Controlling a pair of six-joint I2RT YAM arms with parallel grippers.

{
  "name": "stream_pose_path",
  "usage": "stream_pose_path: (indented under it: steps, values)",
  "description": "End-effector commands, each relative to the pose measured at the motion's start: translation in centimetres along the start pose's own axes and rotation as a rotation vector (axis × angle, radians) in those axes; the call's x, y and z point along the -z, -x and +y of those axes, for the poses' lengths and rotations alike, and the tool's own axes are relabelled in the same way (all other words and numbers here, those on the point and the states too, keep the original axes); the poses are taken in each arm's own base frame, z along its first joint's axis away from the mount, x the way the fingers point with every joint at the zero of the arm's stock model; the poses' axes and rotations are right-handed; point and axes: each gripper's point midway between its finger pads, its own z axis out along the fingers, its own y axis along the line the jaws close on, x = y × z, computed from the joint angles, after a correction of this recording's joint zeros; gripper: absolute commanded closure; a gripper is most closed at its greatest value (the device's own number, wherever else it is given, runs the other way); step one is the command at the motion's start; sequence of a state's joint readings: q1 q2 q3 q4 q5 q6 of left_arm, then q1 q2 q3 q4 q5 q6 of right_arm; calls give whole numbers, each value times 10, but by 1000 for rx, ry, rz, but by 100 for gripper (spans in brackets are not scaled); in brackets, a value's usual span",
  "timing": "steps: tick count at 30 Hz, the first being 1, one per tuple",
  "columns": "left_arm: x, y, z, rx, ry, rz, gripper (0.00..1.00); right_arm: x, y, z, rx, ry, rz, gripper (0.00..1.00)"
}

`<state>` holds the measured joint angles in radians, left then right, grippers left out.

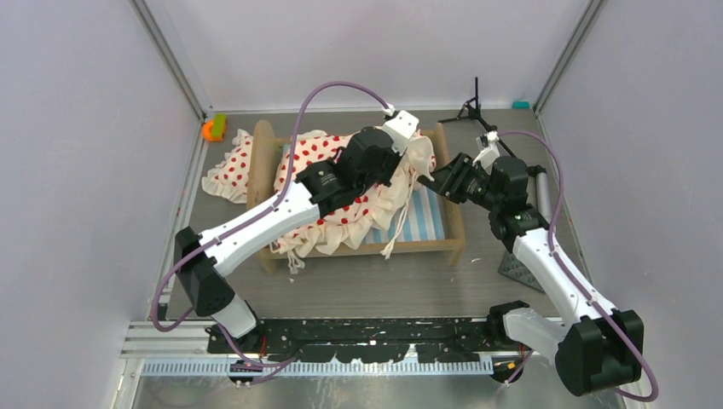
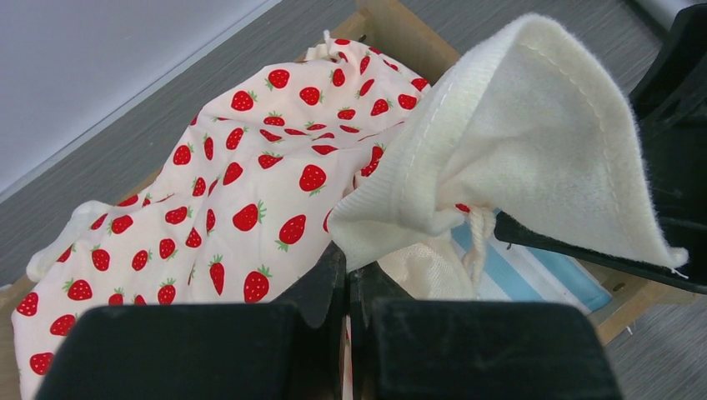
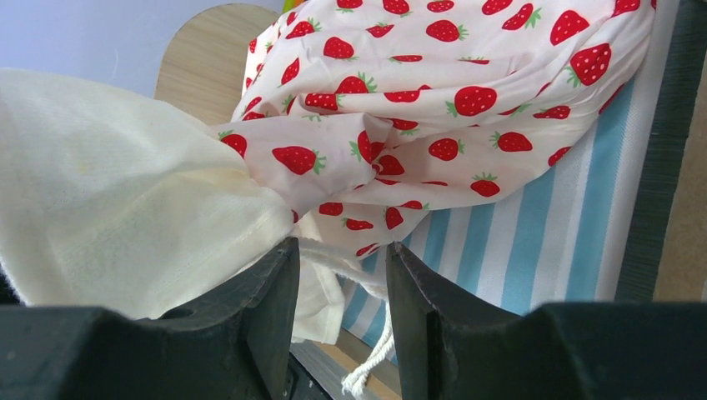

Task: Set up the pet bed
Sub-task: Cross the ropes on the bed frame.

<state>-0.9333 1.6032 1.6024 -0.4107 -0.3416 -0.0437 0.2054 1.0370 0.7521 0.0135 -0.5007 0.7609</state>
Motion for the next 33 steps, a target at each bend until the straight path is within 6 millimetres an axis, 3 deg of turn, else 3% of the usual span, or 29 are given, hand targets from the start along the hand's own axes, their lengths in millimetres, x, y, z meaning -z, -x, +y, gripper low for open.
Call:
stream_pose_path:
  steps: [1, 11, 25, 33]
  values:
    - [16, 33, 9, 20, -2, -84, 100, -5, 8, 11, 17, 66, -24, 52]
    - [14, 31, 13, 23, 3, -78, 100, -13, -12, 12, 24, 114, 49, 52]
    - [23, 43, 18, 31, 0, -102, 100, -23, -31, -25, 50, -13, 43, 53]
    - [26, 47, 19, 31, -1, -108, 100, -26, -50, -17, 136, 56, 104, 53]
